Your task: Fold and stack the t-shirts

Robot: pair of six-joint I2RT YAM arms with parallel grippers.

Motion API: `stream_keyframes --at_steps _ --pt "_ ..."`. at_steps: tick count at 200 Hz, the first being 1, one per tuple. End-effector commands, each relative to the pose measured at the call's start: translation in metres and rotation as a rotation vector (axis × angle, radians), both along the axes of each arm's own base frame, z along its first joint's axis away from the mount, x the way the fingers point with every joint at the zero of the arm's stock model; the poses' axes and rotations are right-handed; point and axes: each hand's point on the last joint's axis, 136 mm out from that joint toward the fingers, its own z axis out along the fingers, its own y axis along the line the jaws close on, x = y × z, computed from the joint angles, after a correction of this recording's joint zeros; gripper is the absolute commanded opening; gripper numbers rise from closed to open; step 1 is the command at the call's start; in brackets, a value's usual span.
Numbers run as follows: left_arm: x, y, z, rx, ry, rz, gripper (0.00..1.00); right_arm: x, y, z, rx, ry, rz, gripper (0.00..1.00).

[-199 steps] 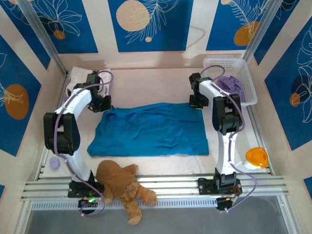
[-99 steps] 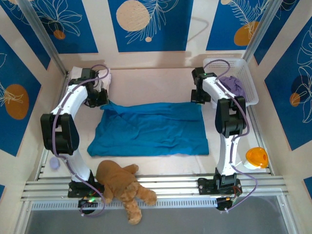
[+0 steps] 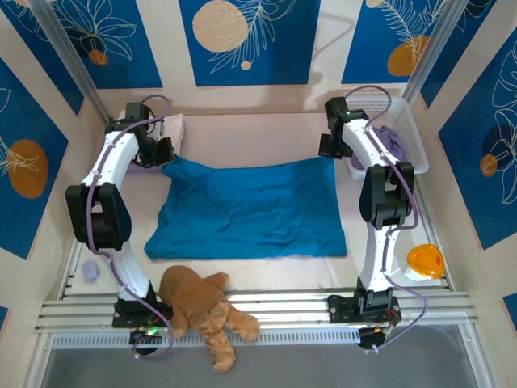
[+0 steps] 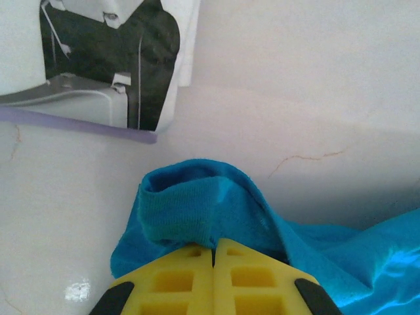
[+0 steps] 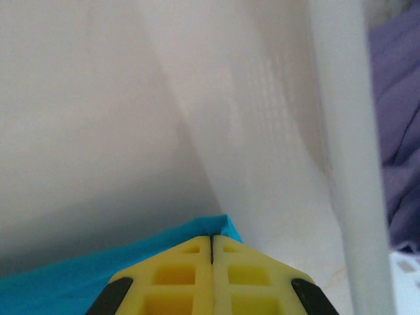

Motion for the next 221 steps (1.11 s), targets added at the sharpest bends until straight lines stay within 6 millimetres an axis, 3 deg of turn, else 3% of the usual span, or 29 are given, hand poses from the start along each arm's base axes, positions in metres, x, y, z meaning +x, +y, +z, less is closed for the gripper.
stream_keyframes --at_steps 1,49,103,182,221 --pt "0.001 -0.001 0.006 -0.033 0.014 -0.010 0.00 0.004 0.002 0.008 0.028 0.009 0.014 0.00" --pt "-0.013 -0.004 0.011 -0.047 0.034 -0.029 0.00 -0.027 -0.002 0.010 0.019 0.054 0.000 0.00" --pt "-0.048 -0.002 0.012 -0.026 0.074 -0.035 0.00 -0.073 -0.006 0.009 0.012 0.107 -0.019 0.00" --pt "-0.098 0.002 0.008 -0.003 0.157 -0.035 0.00 -0.139 -0.012 -0.013 0.022 0.220 -0.060 0.00" --pt "-0.123 0.003 -0.007 0.003 0.232 -0.026 0.00 -0.164 -0.012 -0.025 0.037 0.272 -0.080 0.00"
